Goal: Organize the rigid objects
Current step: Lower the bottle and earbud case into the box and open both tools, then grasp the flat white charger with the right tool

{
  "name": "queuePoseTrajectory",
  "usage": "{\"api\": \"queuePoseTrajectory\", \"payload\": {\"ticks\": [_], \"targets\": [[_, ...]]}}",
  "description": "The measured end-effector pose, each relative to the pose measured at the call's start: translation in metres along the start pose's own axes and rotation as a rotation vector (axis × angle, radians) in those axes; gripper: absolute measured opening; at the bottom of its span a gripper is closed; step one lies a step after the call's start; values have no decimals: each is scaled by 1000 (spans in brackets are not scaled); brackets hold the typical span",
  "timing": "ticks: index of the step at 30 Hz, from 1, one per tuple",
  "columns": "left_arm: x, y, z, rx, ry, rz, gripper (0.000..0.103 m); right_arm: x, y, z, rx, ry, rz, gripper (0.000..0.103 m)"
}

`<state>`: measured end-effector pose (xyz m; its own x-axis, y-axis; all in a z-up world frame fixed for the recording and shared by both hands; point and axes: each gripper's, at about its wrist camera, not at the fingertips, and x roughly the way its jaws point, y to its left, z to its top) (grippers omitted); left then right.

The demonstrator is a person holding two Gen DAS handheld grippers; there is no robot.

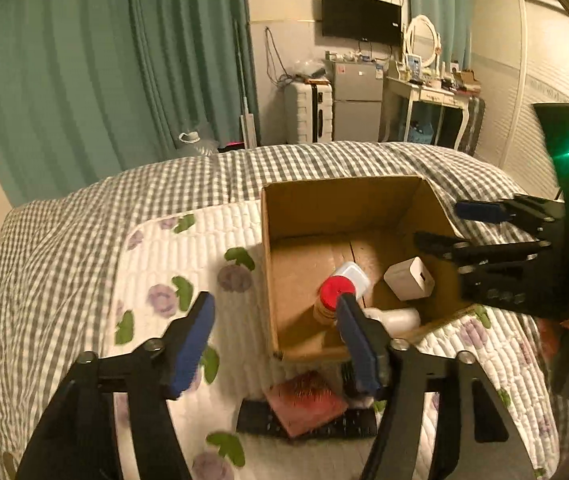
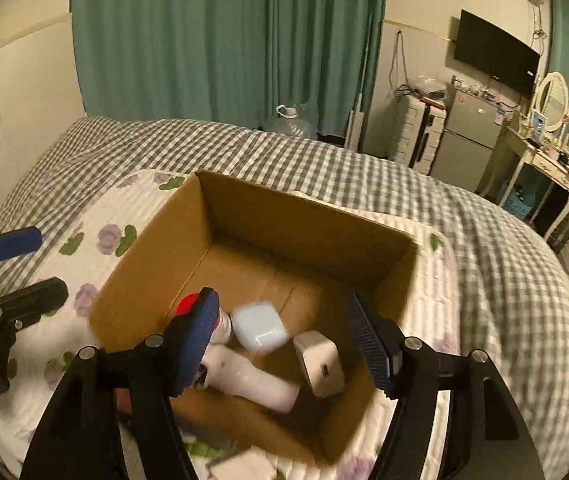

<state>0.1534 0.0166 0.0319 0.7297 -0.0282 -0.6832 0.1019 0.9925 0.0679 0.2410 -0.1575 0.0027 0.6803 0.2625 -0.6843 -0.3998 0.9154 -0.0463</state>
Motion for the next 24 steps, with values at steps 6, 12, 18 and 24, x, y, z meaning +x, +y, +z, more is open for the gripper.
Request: {"api": "queuePoseTrajectory", "payload": {"ticks": [6, 12, 18, 24], "targets": [[-28, 8, -30, -1, -25, 11, 88, -60, 9, -23, -4, -6, -29, 75], [-20, 10, -60, -1, -5, -1, 92, -86, 38, -55, -39, 0, -61, 90], [14, 5, -91, 44, 55, -6, 92, -51, 54, -92, 30, 49, -55, 90], [53, 3, -111, 41, 142, -27, 92, 7, 45, -129, 20, 178, -52, 90]]}}
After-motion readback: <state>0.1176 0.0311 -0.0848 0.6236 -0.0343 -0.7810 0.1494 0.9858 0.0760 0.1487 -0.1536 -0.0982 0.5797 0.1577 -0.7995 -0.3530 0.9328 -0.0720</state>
